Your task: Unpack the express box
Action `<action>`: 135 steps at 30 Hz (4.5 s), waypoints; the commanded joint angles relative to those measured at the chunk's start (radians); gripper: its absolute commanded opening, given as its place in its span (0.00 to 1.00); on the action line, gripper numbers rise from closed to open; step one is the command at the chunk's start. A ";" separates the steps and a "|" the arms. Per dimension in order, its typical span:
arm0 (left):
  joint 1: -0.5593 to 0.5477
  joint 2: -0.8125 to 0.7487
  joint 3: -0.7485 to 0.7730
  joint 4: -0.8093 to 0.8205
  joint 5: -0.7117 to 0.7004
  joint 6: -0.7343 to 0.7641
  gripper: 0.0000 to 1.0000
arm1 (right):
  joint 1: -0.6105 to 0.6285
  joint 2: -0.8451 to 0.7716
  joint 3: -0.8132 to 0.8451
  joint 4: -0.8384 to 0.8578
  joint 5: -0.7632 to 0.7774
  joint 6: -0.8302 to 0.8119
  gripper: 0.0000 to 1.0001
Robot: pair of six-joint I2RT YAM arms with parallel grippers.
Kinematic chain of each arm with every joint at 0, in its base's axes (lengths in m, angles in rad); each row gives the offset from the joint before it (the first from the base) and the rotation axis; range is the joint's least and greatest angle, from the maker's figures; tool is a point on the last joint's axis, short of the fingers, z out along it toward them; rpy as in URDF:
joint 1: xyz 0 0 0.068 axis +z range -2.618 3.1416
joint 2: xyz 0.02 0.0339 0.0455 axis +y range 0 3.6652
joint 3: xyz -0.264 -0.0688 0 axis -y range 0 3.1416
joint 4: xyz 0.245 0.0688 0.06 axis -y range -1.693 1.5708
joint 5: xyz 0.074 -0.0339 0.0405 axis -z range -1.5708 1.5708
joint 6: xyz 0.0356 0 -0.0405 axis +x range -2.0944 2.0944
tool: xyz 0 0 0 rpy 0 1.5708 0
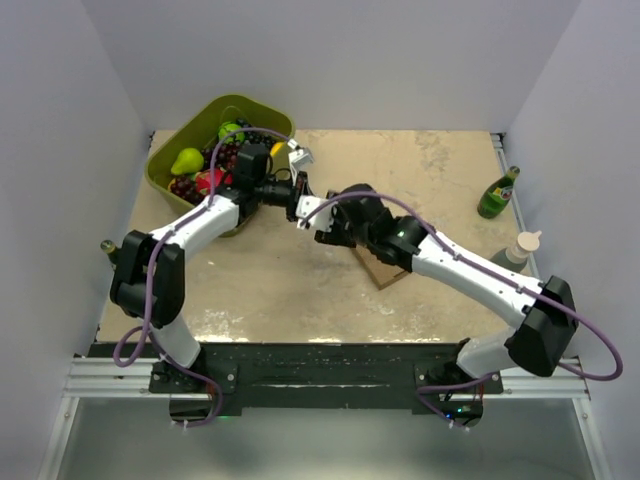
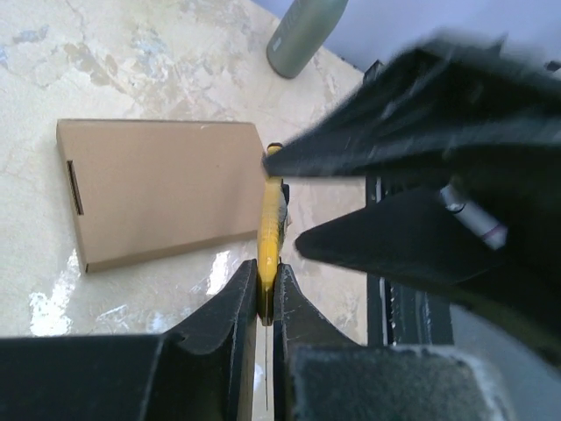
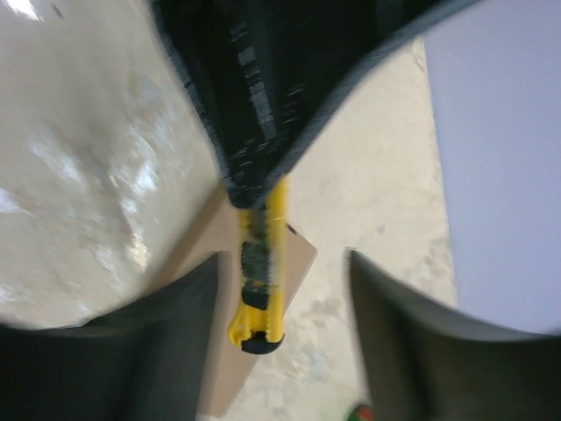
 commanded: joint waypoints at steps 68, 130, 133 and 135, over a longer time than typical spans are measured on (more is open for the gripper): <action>0.116 -0.099 -0.350 1.167 0.030 -0.929 0.00 | -0.615 0.223 0.254 -0.248 -1.500 0.623 0.63; -0.097 -0.033 0.041 -0.198 -0.031 0.437 0.00 | -0.489 0.237 0.502 -0.797 -1.121 -0.118 0.00; -0.097 -0.040 0.016 -0.188 -0.011 0.427 0.00 | -0.507 0.234 0.484 -0.751 -1.179 -0.020 0.18; -0.096 -0.049 -0.002 -0.180 -0.007 0.416 0.00 | -0.523 0.232 0.472 -0.713 -1.247 0.038 0.46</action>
